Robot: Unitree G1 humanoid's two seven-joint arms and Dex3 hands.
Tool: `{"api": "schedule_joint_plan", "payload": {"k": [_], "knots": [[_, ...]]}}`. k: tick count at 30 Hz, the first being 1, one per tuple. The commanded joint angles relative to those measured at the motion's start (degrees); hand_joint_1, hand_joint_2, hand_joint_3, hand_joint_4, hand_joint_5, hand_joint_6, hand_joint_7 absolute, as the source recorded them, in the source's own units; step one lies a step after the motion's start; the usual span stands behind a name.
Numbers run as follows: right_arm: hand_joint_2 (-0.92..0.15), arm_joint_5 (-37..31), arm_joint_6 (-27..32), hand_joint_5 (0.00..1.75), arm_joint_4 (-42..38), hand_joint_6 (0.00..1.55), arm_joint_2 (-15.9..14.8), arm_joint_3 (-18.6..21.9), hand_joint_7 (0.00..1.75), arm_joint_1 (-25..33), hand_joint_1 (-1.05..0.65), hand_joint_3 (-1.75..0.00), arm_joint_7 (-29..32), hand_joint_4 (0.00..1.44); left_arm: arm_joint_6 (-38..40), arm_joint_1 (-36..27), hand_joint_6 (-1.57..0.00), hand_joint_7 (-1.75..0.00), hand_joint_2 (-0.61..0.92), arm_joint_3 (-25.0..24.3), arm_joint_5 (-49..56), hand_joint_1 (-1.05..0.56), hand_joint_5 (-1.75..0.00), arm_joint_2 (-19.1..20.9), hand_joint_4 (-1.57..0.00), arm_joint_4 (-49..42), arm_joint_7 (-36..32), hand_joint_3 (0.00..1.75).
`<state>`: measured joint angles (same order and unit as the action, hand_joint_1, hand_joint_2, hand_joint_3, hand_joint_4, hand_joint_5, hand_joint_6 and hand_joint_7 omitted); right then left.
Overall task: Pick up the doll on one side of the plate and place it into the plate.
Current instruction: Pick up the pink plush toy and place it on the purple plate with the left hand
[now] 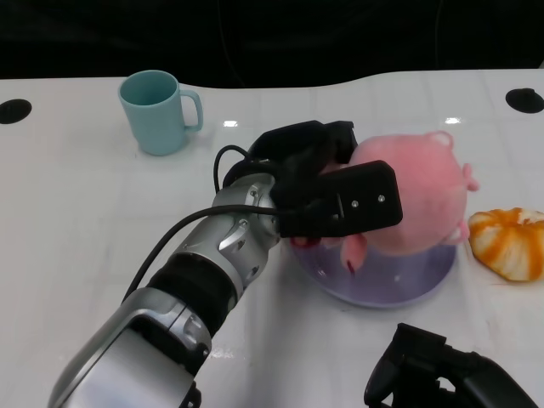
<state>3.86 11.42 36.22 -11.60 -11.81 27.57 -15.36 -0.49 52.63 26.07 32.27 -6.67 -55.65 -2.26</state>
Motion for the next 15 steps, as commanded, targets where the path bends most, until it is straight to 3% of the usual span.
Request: {"api": "schedule_joint_plan", "payload": {"k": [1, 4, 8, 10, 12, 15], "knots": [[-0.81, 0.2, 0.3, 1.75, 0.8, 0.5, -0.5, 0.0, 1.64, 0.1, -0.24, -0.7, 0.1, 0.68, -1.5, 1.6, -0.68, -0.19, 0.87, 0.1, -1.0, -0.32, -1.28, 0.9, -0.47, -0.4, 3.3, 0.24], [-0.81, 0.4, 0.5, 1.75, 0.9, 0.5, -0.5, 0.2, 1.64, 0.1, -0.24, -0.7, 0.0, 0.68, -1.2, 1.8, -0.41, -0.02, 0.92, 1.6, 0.0, -0.48, -0.71, 1.8, -0.19, 0.3, 6.2, 0.24], [-0.81, 0.1, 0.5, 1.75, 0.8, 0.5, -0.7, 0.2, 1.64, 0.0, -0.24, -0.7, 0.0, 0.68, -0.9, 1.4, -0.23, 0.0, 0.92, 2.5, 0.8, -0.62, -0.49, 2.8, -0.02, 1.8, 8.3, 0.28], [-0.81, 0.0, 0.7, 1.75, 0.9, 0.5, -0.7, 0.3, 1.64, -0.1, -0.25, -0.7, 0.1, 0.68, -0.2, 1.3, -0.13, 0.0, 0.92, 3.3, 1.6, -0.71, -0.24, 3.5, 0.0, 3.2, 9.7, 0.33], [-0.8, 0.1, 0.1, 1.75, 0.6, 0.5, -0.6, 0.4, 1.64, -0.1, -0.24, -0.7, 0.0, 0.69, 0.7, 1.1, -0.08, -0.01, 0.92, 4.2, 2.5, -0.75, -0.09, 4.2, 0.0, 4.6, 10.9, 0.37], [-0.8, 0.5, -0.3, 1.75, 0.2, 0.51, -0.6, 0.6, 1.64, -0.1, -0.24, -0.71, -0.2, 0.69, 1.1, 0.5, -0.05, -0.01, 0.92, 4.6, 3.0, -0.8, -0.01, 5.0, 0.0, 6.5, 11.7, 0.41]]}}
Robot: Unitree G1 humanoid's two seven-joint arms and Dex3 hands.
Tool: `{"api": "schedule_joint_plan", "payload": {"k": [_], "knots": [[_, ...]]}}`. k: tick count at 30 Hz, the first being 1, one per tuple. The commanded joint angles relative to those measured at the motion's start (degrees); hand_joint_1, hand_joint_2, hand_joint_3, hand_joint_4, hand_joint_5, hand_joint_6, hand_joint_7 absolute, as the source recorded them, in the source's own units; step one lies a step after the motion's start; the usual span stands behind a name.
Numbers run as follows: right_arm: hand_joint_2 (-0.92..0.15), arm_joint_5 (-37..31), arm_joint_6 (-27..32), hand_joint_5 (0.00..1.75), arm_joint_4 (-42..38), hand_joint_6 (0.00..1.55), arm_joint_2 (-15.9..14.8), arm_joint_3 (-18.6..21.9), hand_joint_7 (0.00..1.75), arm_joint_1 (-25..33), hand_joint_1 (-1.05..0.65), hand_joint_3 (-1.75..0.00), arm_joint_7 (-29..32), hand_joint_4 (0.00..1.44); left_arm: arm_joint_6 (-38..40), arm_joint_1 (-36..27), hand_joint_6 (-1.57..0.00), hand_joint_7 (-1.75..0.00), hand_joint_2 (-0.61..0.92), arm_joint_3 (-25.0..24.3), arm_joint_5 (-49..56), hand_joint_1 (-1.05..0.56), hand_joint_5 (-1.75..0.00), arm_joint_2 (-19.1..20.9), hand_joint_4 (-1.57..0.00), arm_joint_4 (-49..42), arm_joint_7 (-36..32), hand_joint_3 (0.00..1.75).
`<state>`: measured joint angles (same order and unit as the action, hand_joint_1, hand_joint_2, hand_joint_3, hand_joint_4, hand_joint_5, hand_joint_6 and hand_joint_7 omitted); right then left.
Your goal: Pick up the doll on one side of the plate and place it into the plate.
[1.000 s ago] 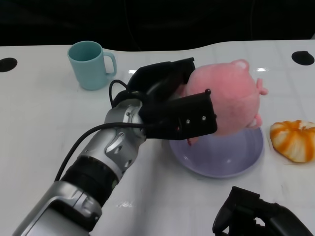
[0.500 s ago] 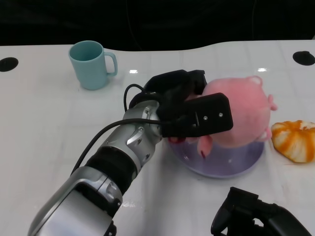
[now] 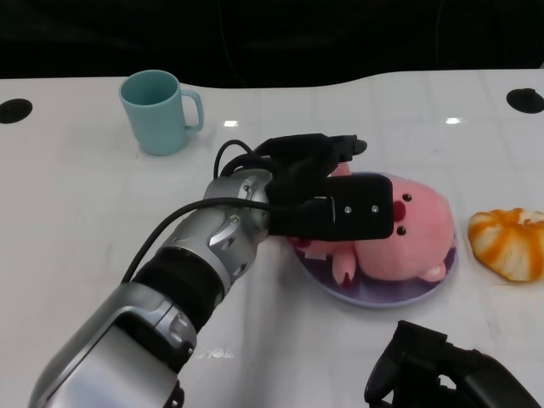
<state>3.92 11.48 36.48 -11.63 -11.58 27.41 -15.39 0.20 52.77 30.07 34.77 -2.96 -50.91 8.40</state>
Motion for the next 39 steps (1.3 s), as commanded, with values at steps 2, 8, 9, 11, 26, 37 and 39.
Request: {"api": "schedule_joint_plan", "payload": {"k": [2, 8, 9, 11, 26, 37, 39], "knots": [[-0.8, 0.7, -0.2, 1.75, -0.1, 0.5, -0.5, 0.5, 1.65, 0.0, -0.25, -0.71, -0.3, 0.69, 0.3, 0.0, -0.04, 0.0, 0.92, 0.7, 0.7, -0.84, 0.0, 1.9, 0.0, 2.8, 1.7, 0.42], [-0.8, 0.6, 0.1, 1.75, -0.1, 0.5, -0.5, 0.7, 1.65, -0.2, -0.25, -0.71, -0.2, 0.69, -0.7, -2.2, -0.01, 0.0, 0.92, 0.5, 0.4, -0.89, 0.0, 5.0, 0.0, 8.3, 2.8, 0.48], [-0.8, 0.2, 0.1, 1.75, 0.0, 0.5, -0.6, 0.6, 1.65, -0.2, -0.25, -0.71, 0.0, 0.69, -0.7, -2.9, 0.0, 0.0, 0.92, 0.1, 0.0, -0.89, 0.0, 5.6, 0.0, 9.8, 3.4, 0.49], [-0.8, 0.0, 0.3, 1.75, 0.2, 0.5, -0.6, 0.6, 1.65, -0.2, -0.25, -0.71, 0.1, 0.69, -1.1, -4.5, 0.0, 0.0, 0.92, -0.7, -0.8, -0.89, 0.0, 7.1, 0.0, 13.2, 4.4, 0.49], [-0.8, 0.3, 0.0, 1.75, 0.0, 0.49, -0.9, 0.6, 1.65, -0.5, -0.23, -0.72, -0.4, 0.68, -9.2, -21.3, -0.19, -0.1, 0.92, -9.7, -9.8, -0.58, -0.18, 17.1, -0.19, 37.2, 6.0, 0.2], [-0.81, 0.5, 0.1, 1.75, 0.0, 0.47, -1.3, 1.1, 1.65, -0.7, -0.22, -0.72, -0.8, 0.66, -14.8, -37.9, -0.61, -0.15, 0.6, -18.6, -24.3, -0.05, -0.95, 14.9, -0.32, 47.9, 5.1, 0.61], [-0.81, 0.5, 0.4, 1.75, 0.2, 0.47, -1.3, 1.0, 1.65, -0.6, -0.22, -0.72, -0.7, 0.66, -14.9, -40.8, -0.72, -0.17, 0.43, -19.5, -26.1, -0.02, -0.94, 14.9, -0.45, 50.2, 5.5, 1.05]]}}
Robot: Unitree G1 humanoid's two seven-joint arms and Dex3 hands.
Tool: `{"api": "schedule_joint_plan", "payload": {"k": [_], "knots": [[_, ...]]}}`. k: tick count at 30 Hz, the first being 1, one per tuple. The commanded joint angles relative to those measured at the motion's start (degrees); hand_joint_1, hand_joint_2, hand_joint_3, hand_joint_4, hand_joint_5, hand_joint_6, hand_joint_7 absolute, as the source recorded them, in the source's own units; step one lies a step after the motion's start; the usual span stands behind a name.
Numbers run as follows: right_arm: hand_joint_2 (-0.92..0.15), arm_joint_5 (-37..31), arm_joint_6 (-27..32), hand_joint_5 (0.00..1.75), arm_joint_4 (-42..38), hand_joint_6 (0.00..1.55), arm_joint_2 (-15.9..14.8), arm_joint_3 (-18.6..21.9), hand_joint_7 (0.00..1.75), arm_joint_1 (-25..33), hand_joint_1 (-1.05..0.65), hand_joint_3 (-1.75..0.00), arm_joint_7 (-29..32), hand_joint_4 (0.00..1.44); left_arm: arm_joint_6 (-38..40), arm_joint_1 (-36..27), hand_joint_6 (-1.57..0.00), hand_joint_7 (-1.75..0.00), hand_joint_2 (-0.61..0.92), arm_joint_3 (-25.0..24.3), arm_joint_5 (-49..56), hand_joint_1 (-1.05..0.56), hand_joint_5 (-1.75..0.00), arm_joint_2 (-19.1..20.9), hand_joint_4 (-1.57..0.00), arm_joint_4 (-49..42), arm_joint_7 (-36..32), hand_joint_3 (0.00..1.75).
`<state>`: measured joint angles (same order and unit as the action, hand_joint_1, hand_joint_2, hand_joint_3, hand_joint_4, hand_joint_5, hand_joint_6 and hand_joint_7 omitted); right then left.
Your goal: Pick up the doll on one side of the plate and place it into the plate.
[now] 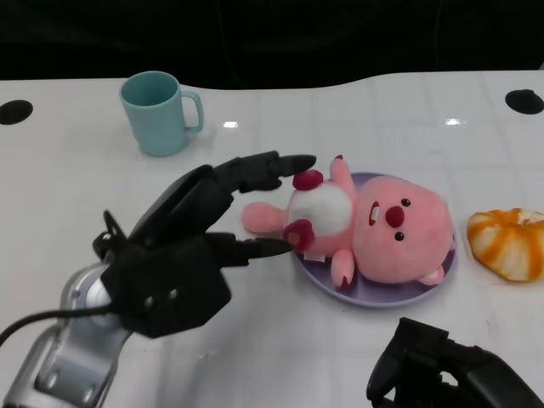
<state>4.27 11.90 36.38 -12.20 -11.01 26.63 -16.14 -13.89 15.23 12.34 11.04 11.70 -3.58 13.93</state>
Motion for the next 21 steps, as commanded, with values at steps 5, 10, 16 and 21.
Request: {"api": "schedule_joint_plan", "payload": {"k": [5, 10, 16, 21], "knots": [[-0.82, 0.3, 0.3, 1.75, 0.8, 0.47, -0.8, 0.6, 1.65, 0.3, -0.21, -0.71, 0.0, 0.66, -0.5, -9.0, -0.92, -0.24, 0.42, -3.2, -3.8, 0.0, -0.9, 0.3, -0.79, 7.7, -0.4, 1.26], [-0.83, 0.2, 0.8, 1.75, 1.3, 0.46, -0.7, 0.3, 1.66, 0.5, -0.22, -0.71, 0.2, 0.65, -0.2, -14.2, -1.0, -0.54, 0.4, -4.3, -6.9, 0.04, -1.16, -1.4, -0.86, 10.8, -0.3, 1.42], [-0.82, 0.3, 1.7, 1.75, 2.0, 0.46, -0.6, 0.2, 1.67, 0.4, -0.23, -0.71, 0.4, 0.66, 5.2, -20.1, -0.86, -1.52, 0.34, -4.5, -6.1, -0.01, -1.72, -0.1, -0.94, 16.5, -0.1, 1.53], [-0.83, 0.7, 2.0, 1.75, 1.9, 0.46, -0.7, 0.6, 1.67, -0.1, -0.22, -0.71, 0.2, 0.66, 8.7, -25.8, -0.79, -1.69, 0.33, -4.7, -8.8, -0.01, -1.75, -0.8, -0.9, 20.6, 0.2, 1.56]]}}
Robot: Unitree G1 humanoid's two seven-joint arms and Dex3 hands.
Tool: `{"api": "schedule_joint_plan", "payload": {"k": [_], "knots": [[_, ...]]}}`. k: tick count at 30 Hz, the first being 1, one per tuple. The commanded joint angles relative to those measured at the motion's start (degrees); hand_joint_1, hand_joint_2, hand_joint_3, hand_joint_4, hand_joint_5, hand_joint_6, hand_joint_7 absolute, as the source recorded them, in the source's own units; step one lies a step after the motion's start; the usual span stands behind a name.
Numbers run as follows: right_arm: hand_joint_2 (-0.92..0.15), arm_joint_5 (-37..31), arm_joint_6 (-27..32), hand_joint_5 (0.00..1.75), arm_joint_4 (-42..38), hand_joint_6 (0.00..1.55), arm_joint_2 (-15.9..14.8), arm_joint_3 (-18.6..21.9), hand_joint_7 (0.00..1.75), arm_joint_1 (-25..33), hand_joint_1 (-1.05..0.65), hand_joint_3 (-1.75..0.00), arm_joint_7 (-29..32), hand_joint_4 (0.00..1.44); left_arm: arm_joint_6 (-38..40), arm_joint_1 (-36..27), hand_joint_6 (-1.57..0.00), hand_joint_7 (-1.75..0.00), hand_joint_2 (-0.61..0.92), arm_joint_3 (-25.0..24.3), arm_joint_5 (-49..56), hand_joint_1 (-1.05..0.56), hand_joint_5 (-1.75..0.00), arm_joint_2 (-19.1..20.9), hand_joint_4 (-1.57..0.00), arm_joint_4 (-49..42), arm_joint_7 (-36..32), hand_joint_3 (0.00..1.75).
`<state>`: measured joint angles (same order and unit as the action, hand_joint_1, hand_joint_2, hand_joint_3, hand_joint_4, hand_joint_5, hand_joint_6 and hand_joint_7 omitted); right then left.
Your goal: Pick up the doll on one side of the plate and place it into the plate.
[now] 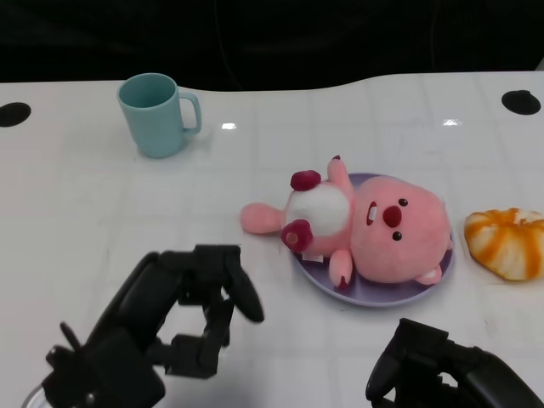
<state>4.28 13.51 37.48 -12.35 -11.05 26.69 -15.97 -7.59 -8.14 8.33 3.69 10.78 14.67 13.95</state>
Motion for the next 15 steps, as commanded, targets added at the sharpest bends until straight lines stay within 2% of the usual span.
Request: {"api": "schedule_joint_plan", "payload": {"k": [1, 8, 15], "knots": [[-0.83, 1.0, 0.4, 1.75, 0.6, 0.46, -0.5, 0.8, 1.67, -0.2, -0.22, -0.71, -0.1, 0.66, 3.6, -3.4, -0.78, -1.7, 0.34, -0.6, -1.9, -0.02, -1.75, -0.1, -0.89, 3.2, 0.1, 1.55], [-0.83, 1.8, 0.0, 1.75, 0.3, 0.45, -0.7, 2.3, 1.68, -0.2, -0.21, -0.71, -0.4, 0.66, 8.1, -7.1, -0.77, -1.74, 0.34, 0.2, -2.2, -0.01, -1.75, -0.8, -0.92, 7.0, -0.4, 1.52], [-0.83, 3.1, -0.8, 1.75, -1.2, 0.45, -0.9, 4.4, 1.67, -0.8, -0.21, -0.7, -1.4, 0.66, 9.2, -6.5, -0.75, -1.73, 0.39, 0.6, -2.7, -0.01, -1.75, -0.9, -0.9, 5.9, 0.7, 1.46]]}}
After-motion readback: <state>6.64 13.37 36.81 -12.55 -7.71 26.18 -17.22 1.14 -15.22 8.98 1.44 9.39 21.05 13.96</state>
